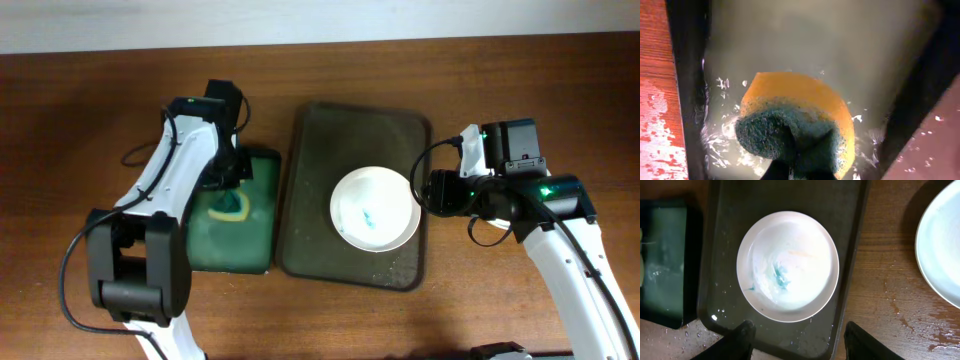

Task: Clean dirty plates on tray and stack at the side
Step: 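Pick up the sponge from the water with the left gripper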

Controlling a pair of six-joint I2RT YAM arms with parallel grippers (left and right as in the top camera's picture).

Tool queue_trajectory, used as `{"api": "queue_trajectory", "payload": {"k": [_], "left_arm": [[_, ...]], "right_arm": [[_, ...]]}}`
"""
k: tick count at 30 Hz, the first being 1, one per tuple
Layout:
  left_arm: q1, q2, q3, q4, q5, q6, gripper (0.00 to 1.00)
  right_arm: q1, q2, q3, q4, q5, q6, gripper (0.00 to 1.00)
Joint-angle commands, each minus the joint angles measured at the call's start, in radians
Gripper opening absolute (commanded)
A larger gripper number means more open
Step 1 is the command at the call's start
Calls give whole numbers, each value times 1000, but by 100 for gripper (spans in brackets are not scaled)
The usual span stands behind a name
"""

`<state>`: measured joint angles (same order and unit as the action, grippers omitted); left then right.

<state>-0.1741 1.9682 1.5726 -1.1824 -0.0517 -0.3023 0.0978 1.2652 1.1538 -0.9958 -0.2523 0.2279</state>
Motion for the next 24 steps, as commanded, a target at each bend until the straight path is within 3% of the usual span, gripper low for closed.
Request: {"api": "queue_trajectory", "payload": {"k": [1,9,17,18,19,20,24], "left_arm": [[-9,-20,55,-61,11,5,0],[-9,-259,100,-112,11,5,0],[-77,-261,100,-103,15,4,0],[-101,-261,100,-99,23,4,0],[-140,-261,99,-77,34,-2,0],[-180,-261,98,-46,34,-32,0],[-322,-171,96,100,169,-88,0]], "right_arm": [[-6,1,6,-3,-5,-11,58],[-6,1,6,-3,-5,-11,59],[-6,17,6,-10,-5,-11,58],[-6,34,6,-17,-5,-11,57],[-6,68,6,-30,-5,-11,49],[-6,99,6,-34,-5,-10,32],[-6,236,6,-14,-5,-11,31]]}}
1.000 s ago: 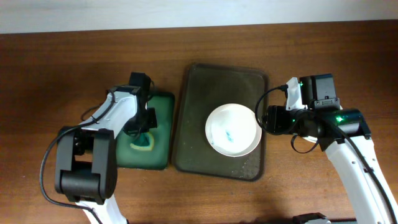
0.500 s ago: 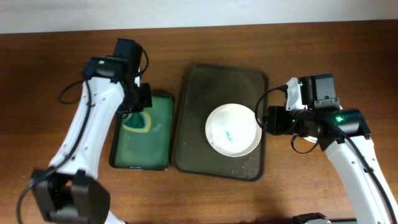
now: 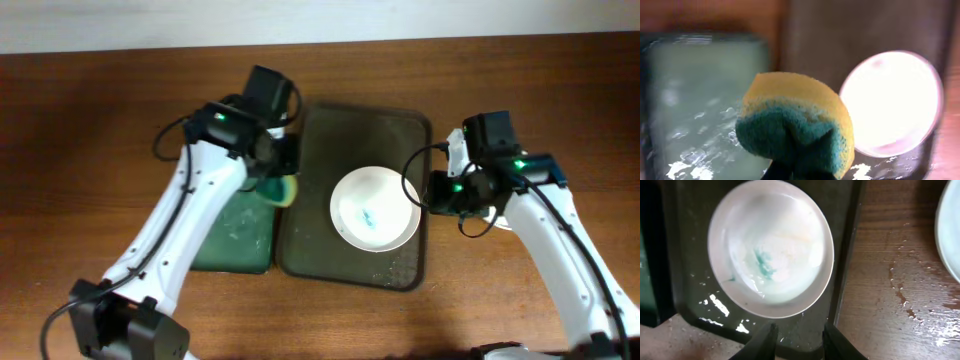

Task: Clean dirty plates on tray and stack at the side
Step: 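Pick up the sponge from the water with the left gripper, then scrub the pink plate with the sponge while the right gripper holds its rim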

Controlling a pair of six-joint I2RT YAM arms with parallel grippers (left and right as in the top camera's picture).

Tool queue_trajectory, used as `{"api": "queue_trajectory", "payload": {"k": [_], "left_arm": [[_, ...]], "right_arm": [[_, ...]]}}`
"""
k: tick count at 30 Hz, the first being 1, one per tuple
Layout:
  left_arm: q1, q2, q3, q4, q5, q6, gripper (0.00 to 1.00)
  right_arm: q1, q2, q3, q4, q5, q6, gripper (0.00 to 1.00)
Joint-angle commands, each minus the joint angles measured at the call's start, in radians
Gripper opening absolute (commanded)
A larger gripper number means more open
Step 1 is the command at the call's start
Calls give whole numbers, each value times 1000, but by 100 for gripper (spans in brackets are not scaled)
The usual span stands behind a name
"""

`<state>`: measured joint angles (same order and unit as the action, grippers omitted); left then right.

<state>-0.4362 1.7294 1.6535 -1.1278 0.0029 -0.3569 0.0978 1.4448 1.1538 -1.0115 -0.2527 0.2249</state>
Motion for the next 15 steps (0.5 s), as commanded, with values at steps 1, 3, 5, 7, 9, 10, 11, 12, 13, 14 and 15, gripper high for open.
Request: {"api": "queue_trajectory", "payload": {"k": [1,3,5,7,9,10,11,12,13,14,15], "left_arm": [[-85,115,15,66,154,-47,0],[-111,220,15,100,270,-55,0],[-137,314,15,121,342,-54,0],[-173,384,15,133,342,-53,0],[-214,440,15,134,326,-31,0],[-221,444,15,137,322,-31,0],[-224,445,16,153,319,-31,0],[-224,445,18,166,321,-32,0],[-224,445,18,170,323,-32,0],[-224,445,19,175,323,-32,0],[-224,447,19,177,299,-31,0]], "right_arm": [[-8,95,6,5,-5,-10,31],[-8,206,6,33,-6,-39,31],[-8,318,6,76,-69,-98,31],[-10,409,6,162,-11,-78,31],[-10,449,6,241,-4,-79,31],[-10,449,6,252,-2,-79,31],[-9,449,6,261,-10,-79,18],[-3,449,5,257,-31,-79,18],[5,449,-1,257,-56,-91,18],[13,449,-8,255,-74,-91,18],[14,442,-6,241,-81,-90,18]]}}
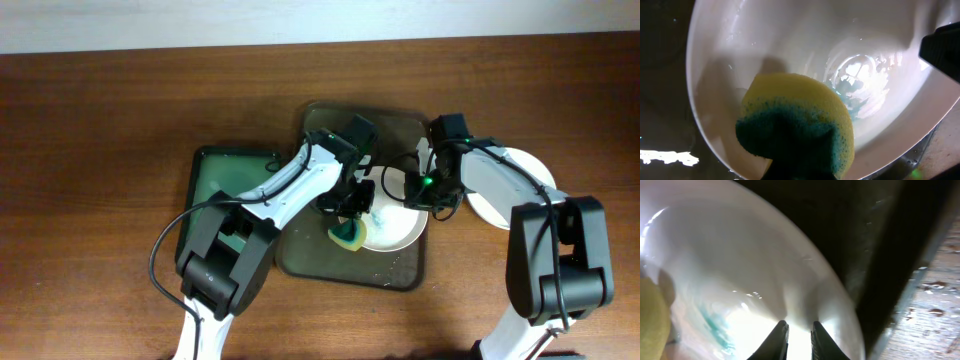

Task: Clean dirty plates on tray and stack at the side
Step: 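Scrub the pink plate with the sponge while the right gripper holds its rim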

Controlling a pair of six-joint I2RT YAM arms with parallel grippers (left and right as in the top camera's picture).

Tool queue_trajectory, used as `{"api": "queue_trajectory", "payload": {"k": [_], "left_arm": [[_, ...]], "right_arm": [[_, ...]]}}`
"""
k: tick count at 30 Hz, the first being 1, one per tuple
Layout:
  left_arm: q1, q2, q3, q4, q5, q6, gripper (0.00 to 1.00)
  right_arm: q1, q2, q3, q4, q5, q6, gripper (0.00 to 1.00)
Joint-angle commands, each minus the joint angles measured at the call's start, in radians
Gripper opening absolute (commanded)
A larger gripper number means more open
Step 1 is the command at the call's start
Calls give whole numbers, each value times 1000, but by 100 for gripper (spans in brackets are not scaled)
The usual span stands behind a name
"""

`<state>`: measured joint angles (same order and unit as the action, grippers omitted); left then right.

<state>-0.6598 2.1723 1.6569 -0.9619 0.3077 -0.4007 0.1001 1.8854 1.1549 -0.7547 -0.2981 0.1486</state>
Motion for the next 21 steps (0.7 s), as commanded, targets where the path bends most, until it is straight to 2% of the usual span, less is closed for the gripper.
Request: {"api": "queue_trajectory", "payload": {"k": [1,3,4,5,9,11,12,15,18,21], "left_arm": [[0,5,16,-1,-70,13,0],[2,5,16,0,-84,12,0],[2,5,16,0,-83,12,0],[2,5,16,0,-78,12,0],[3,4,91,-43,-61,15,0],[3,4,157,-51,-61,34,0],[2,10,158,-14,-61,33,0],[-13,61,146,-10,-61,-31,0],[-18,169,142,3,-44,-138,0],[-30,251,143,64,157,-109,0]], "right_arm": [[-3,-37,1,-25,-30,-27,24],[-58,-105,11,-14,12,-45,26],[-87,-107,11,7,3,-90,27],[-101,-95,11,20,-12,-196,28],[-77,-11,8,37,-12,-197,28],[-59,23,8,26,-73,-188,8],[-32,25,6,19,-90,-142,4],[-20,25,6,10,-31,29,4],[-17,25,6,6,-31,51,4],[-3,25,6,4,-31,51,4]]}}
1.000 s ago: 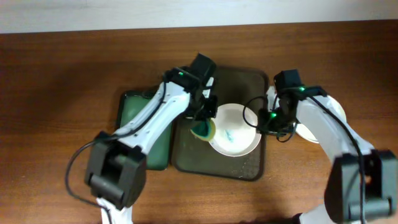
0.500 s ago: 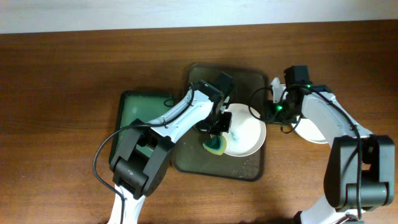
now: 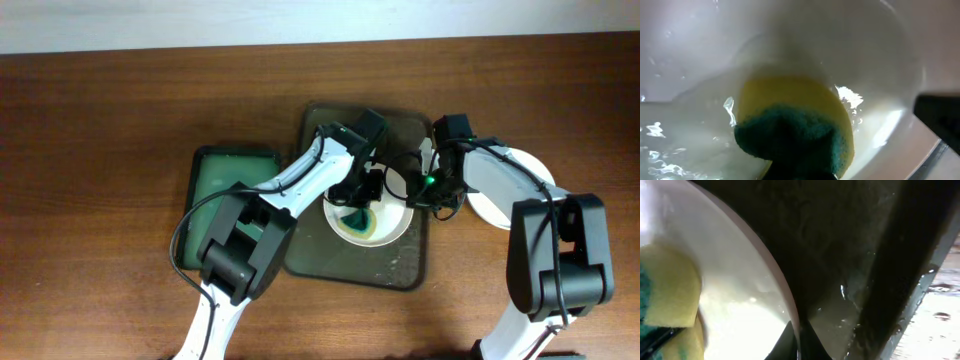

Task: Clean dirty plates on tray and stack at the side
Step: 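Scrub the pink plate with the sponge while the right gripper holds its rim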

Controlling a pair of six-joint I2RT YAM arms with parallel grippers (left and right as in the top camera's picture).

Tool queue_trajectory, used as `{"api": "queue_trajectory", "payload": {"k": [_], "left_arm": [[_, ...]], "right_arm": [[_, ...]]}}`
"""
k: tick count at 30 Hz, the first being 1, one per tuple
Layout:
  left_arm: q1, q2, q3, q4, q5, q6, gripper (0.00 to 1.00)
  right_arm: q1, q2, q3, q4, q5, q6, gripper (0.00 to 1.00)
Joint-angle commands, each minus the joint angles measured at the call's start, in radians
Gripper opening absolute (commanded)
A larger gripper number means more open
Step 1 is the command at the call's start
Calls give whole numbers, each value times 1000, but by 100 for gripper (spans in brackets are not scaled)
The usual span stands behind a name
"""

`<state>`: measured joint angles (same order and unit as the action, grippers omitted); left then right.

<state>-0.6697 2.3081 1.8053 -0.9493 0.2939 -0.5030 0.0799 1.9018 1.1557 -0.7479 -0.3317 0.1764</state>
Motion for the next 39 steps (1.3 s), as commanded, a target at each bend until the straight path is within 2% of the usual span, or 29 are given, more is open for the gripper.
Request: {"api": "queue_trajectory", "payload": {"k": [1,2,4,8,9,10,11,12,15,17,20,22,24,28,33,35,36,39], "left_arm": [[-24,117,-6,67,239,39,0],[-32,117,-1,82,331,129,0],[-35,117,4,80,423,246,0],[-35,117,4,77,425,263,0],[-33,117,5,64,369,261,0],[-24,117,8,26,233,222,0],[-10,117,10,-27,61,162,0],[26,117,21,-118,-175,68,0],[105,117,141,-275,-396,50,0],[129,117,188,-296,-429,51,0],[118,127,179,-256,-312,52,0],[67,138,177,-209,-81,125,0],[2,138,177,-164,50,177,0],[-67,138,177,-96,167,190,0],[-70,138,177,-84,255,191,0],[-71,138,177,-79,469,237,0],[-71,138,177,-80,520,251,0],[-72,138,177,-87,514,259,0]], "right_arm": [[26,9,5,-2,3,23,4],[37,9,5,2,3,23,4],[64,9,5,11,3,23,4],[85,9,5,12,3,24,4],[84,9,5,12,3,24,4],[84,9,5,11,3,24,4],[84,9,5,10,3,24,4],[84,9,5,3,3,24,4],[84,9,5,6,3,24,4],[84,9,5,5,3,24,4],[84,9,5,5,3,23,4],[84,9,5,5,3,24,4],[84,9,5,8,3,23,4],[84,9,5,8,3,24,4],[84,9,5,8,3,24,4],[84,9,5,8,3,24,4],[84,9,5,8,3,24,4],[84,9,5,8,3,24,4]]}}
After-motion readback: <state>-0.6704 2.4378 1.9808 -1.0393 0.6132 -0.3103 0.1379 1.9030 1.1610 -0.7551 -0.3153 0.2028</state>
